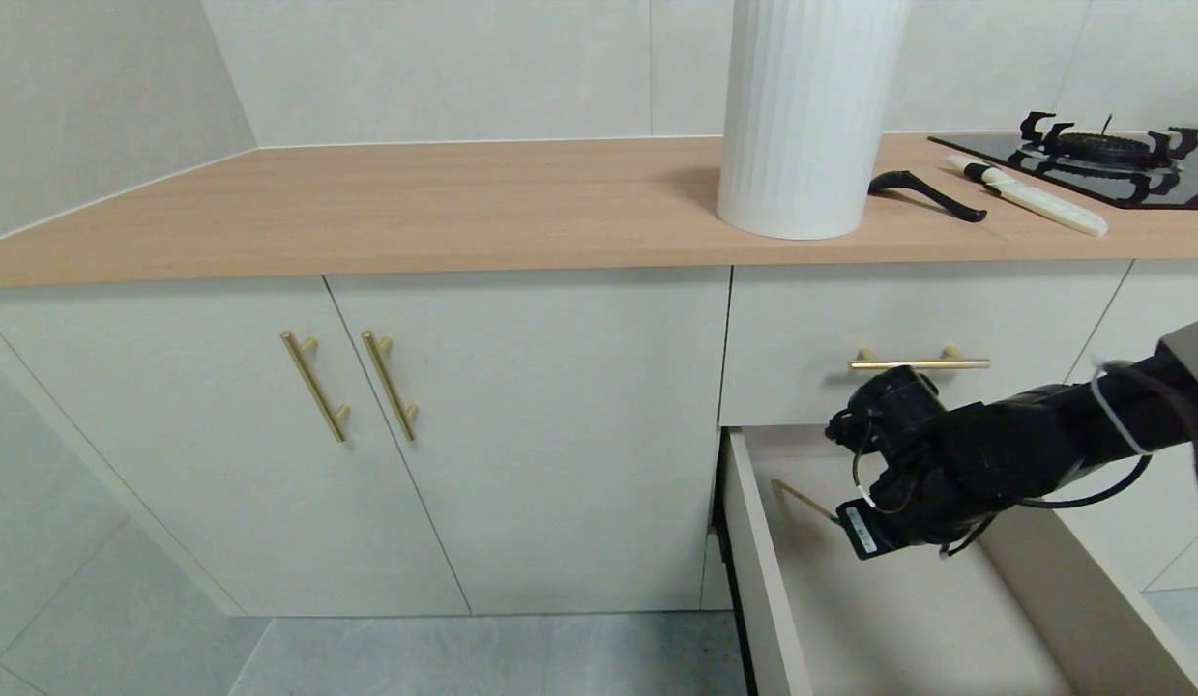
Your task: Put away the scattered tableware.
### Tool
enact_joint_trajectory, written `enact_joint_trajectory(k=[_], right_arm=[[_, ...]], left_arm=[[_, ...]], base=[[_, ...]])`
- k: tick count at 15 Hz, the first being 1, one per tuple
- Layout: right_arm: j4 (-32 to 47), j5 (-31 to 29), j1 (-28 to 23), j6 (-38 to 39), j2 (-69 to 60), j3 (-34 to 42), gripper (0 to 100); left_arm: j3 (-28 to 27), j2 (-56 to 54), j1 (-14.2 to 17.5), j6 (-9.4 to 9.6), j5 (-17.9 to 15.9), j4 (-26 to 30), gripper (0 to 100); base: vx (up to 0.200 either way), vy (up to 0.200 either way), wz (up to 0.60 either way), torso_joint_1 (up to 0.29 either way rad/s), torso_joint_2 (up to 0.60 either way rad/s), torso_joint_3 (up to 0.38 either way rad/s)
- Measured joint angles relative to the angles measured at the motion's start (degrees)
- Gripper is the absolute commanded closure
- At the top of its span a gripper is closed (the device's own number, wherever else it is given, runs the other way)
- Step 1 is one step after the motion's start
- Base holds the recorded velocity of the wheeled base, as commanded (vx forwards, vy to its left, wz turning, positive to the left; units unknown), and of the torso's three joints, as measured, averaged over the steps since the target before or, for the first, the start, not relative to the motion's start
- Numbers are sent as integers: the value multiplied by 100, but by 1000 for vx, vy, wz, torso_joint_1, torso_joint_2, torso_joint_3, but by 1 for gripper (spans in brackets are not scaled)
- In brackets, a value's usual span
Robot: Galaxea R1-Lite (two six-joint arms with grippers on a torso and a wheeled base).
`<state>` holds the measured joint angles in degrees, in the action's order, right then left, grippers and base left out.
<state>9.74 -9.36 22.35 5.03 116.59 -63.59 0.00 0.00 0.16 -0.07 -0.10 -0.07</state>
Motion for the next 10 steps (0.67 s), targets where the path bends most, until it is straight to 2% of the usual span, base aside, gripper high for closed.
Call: enact_joint_trajectory(k=[8,10], right_arm=[[-121,-218,246,51,1047,26,100],[-380,-366,267,66,1252,22,100]], left_arm=[[0,0,0,0,0,0,0],[0,0,0,0,0,-2,0]], base=[[0,0,0,0,0,0],[0,0,0,0,0,0]])
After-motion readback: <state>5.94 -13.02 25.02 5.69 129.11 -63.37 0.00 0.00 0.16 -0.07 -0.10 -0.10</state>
